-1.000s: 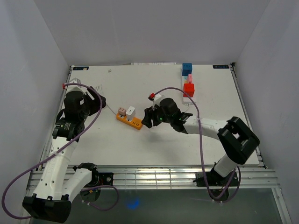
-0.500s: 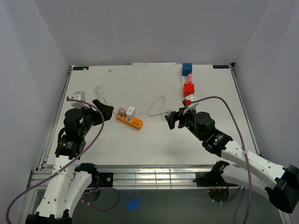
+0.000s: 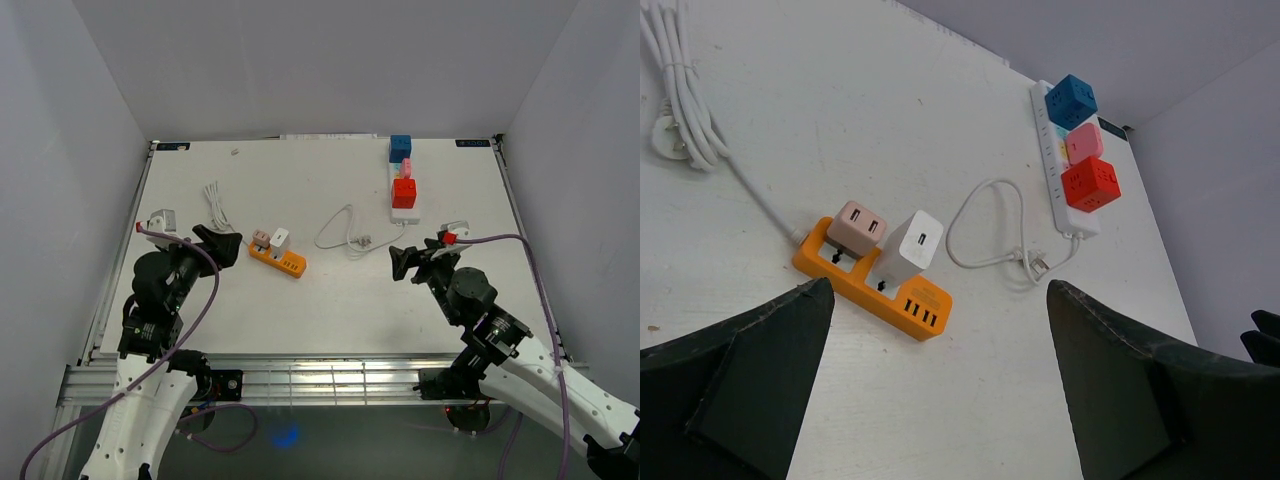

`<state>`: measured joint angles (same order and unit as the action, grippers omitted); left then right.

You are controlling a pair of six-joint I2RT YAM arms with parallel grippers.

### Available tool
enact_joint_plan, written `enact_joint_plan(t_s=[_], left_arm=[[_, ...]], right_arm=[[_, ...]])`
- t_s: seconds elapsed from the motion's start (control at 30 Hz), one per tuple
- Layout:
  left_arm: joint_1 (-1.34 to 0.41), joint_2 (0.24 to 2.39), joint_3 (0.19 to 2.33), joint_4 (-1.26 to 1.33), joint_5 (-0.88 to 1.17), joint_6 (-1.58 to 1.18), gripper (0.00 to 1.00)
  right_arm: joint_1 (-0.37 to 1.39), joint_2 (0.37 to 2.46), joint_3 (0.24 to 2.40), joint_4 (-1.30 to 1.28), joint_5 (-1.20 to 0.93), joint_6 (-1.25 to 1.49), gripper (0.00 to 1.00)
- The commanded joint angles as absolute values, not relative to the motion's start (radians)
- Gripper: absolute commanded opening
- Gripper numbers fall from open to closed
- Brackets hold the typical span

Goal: Insert the plug

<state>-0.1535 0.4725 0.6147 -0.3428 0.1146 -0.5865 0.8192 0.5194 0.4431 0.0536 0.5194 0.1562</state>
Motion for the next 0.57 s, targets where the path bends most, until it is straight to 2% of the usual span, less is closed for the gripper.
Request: enact_joint_plan(t_s=[0.0, 0.53], left_arm=[[-0.150, 0.463, 0.606, -0.330, 0.126, -0.598, 0.98], [-0.150, 0.462, 0.632, -0.348, 0.123, -0.592, 0.98]], right_arm=[[0.819, 0.491, 0.446, 0.058, 0.575, 0.166, 0.89], [0.818, 0.476, 0.446, 0.041, 0.583, 0.179, 0.89]])
